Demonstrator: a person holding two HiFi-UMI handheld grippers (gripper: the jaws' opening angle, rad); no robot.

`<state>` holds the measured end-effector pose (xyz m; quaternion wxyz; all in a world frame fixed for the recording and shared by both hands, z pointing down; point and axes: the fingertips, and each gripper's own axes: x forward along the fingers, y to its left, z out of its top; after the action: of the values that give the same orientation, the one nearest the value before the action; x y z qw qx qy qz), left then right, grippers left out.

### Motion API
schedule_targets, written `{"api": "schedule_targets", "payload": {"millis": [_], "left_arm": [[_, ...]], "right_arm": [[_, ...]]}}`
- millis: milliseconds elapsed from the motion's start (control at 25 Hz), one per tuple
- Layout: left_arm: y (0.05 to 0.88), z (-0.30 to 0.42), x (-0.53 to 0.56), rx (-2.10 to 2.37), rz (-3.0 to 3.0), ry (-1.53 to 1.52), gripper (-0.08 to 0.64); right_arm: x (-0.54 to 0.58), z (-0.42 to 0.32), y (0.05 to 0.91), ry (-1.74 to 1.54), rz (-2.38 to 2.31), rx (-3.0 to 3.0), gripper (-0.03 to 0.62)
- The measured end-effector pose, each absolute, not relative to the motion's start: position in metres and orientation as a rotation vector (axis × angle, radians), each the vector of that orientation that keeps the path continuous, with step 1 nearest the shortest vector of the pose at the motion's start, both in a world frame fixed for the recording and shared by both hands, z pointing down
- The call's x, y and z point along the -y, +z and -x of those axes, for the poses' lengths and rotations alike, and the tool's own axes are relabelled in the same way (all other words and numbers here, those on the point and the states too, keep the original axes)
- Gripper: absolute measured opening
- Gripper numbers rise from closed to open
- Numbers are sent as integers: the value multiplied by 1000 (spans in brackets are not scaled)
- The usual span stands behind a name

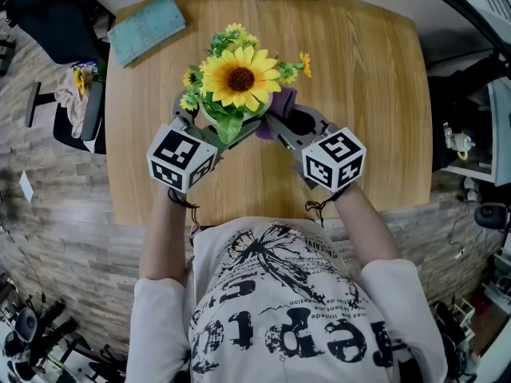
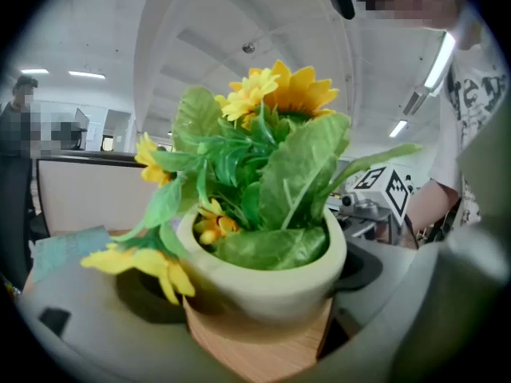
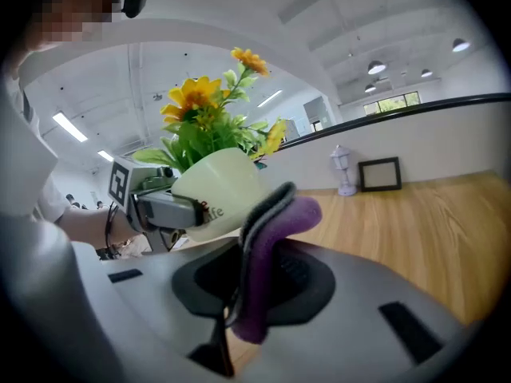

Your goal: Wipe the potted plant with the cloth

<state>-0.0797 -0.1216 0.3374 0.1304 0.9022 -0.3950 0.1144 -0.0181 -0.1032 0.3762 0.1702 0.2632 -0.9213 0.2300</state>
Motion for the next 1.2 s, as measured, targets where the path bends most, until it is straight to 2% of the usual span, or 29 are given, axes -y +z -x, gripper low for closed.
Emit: {"api": "schedule_targets", "payload": {"millis": [200, 600, 920, 1200], "left_arm": [[358, 60, 108, 1086, -2733, 451, 529], [418, 10, 77, 797, -2810, 467, 529], [469, -7, 71, 768, -2758, 498, 529], [515, -15, 59, 689, -2751, 667, 529]], "right_arm": [[122, -26, 394, 564, -916, 2524, 75], [155, -101, 389, 335, -1159, 2437, 77], [164, -118, 391, 284, -1218, 2460, 77], [159, -116, 402, 264, -1209, 2439, 77]]}}
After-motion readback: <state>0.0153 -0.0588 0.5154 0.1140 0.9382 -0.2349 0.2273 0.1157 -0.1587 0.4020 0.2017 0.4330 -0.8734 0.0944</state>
